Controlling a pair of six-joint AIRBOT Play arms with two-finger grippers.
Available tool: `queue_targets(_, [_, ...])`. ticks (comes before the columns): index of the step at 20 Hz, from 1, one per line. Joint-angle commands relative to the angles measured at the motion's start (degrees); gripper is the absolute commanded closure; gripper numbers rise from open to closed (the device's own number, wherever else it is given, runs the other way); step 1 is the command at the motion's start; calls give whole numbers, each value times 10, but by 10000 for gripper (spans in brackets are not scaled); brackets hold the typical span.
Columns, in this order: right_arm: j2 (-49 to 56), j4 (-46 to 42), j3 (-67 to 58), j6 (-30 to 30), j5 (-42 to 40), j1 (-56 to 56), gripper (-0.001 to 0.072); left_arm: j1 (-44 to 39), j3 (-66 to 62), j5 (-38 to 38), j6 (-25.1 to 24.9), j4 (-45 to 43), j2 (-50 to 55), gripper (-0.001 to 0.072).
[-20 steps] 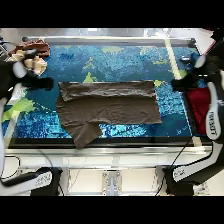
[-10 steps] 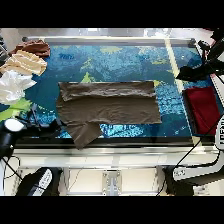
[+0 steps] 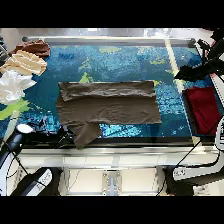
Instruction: Fold the shirts.
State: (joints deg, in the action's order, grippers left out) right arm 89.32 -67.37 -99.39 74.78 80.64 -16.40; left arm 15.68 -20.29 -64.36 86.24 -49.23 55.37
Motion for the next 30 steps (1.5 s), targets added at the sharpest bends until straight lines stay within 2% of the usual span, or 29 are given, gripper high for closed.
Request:
queue_targets(1, [-1, 12, -1, -1, 14, 0, 367, -10, 2, 38, -31, 38, 38, 130])
queue_targets(6, [-2, 35, -1, -1, 14, 0, 370, -68, 2, 77, -32, 62, 77, 136])
queue_targets(7, [-5, 35, -1, -1, 14, 0, 391, -77, 2, 86, -32, 81, 78, 220])
queue_targets(8, [-10, 35, -1, -5, 14, 0, 405, -83, 1, 89, -43, 100, 78, 348])
queue_targets(9, [-16, 29, -1, -10, 13, 0, 405, -84, 0, 89, -65, 117, 77, 541])
queue_targets(10, [-28, 11, -1, -10, 9, 0, 405, -85, 0, 89, -83, 132, 76, 688])
queue_targets(13, [-76, -46, 4, -11, -12, -10, 402, -84, 0, 89, -92, 150, 65, 694])
queue_targets(16, [-148, -37, 95, -10, -38, -78, 401, -84, 0, 90, -92, 150, 38, 694])
queue_targets(18, [-211, 7, 247, -10, -77, -140, 400, -84, 0, 100, -96, 150, 15, 694])
queue_targets(21, [-283, 142, 523, -16, -153, -209, 394, -84, 0, 108, -96, 150, -14, 694])
queue_targets(23, [-276, 243, 642, -66, -145, -229, 367, -84, 0, 108, -96, 150, -26, 694])
queue_targets(24, [-265, 292, 677, -95, -134, -230, 347, -84, 0, 108, -96, 150, -30, 694])
queue_targets(25, [-251, 334, 698, -116, -125, -228, 294, -84, 0, 108, -96, 150, -32, 695])
queue_targets(26, [-238, 362, 708, -120, -119, -223, 293, -84, 0, 108, -96, 150, -32, 695])
queue_targets(30, [-207, 366, 709, -113, -137, -181, 294, -84, 0, 108, -96, 150, -32, 695])
